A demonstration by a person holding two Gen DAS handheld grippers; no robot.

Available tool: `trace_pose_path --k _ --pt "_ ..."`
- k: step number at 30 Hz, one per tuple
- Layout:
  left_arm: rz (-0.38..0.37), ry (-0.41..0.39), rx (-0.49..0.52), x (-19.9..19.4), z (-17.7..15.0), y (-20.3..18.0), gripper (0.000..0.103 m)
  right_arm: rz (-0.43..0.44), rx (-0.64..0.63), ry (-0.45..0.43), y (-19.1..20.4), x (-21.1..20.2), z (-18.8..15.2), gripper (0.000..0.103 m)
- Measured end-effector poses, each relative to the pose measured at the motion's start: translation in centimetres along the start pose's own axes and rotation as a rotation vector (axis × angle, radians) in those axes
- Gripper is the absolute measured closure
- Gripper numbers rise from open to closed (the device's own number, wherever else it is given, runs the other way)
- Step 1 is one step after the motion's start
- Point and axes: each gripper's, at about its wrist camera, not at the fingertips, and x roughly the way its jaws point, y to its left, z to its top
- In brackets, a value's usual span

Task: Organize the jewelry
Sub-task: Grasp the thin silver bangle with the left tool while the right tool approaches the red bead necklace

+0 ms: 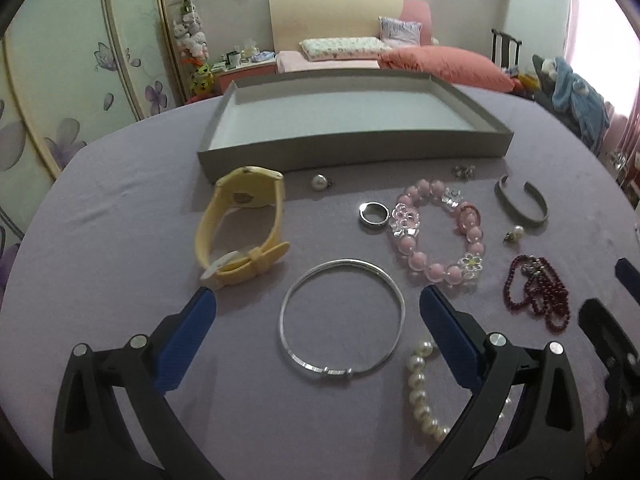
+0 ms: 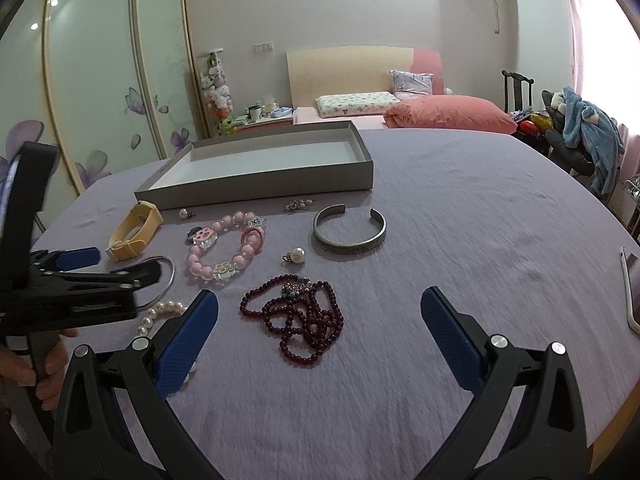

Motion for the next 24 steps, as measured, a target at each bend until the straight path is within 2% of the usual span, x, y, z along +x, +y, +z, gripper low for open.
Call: trace_pose_path --k 5,11,14,17,18,24 --pt "0.013 0.056 0.009 1.9 0.0 -0.4 0.006 0.002 0.004 0.003 0.0 0.1 0.0 0.002" --pt "-0.024 0.064 -0.026 2.1 0.3 0.3 0.010 0.003 0.006 0.005 0.0 0.3 0.1 0.002" --pt "-0.030 0.057 -0.021 1.9 0.2 0.3 0.015 0.003 0.007 0.005 0.0 0.3 0.0 0.002" --pt "-0.035 0.045 -0.017 1.7 0.2 0.0 0.027 0.003 0.008 0.007 0.0 0.3 0.1 0.002" --pt "-0.036 0.039 -0.017 1.6 0.2 -0.1 0.035 0.002 0.008 0.008 0.0 0.3 0.1 0.002" --pt "-0.038 0.028 -0.030 1.4 0.3 0.6 0.035 -0.001 -0.001 0.015 0.2 0.5 0.2 0.002"
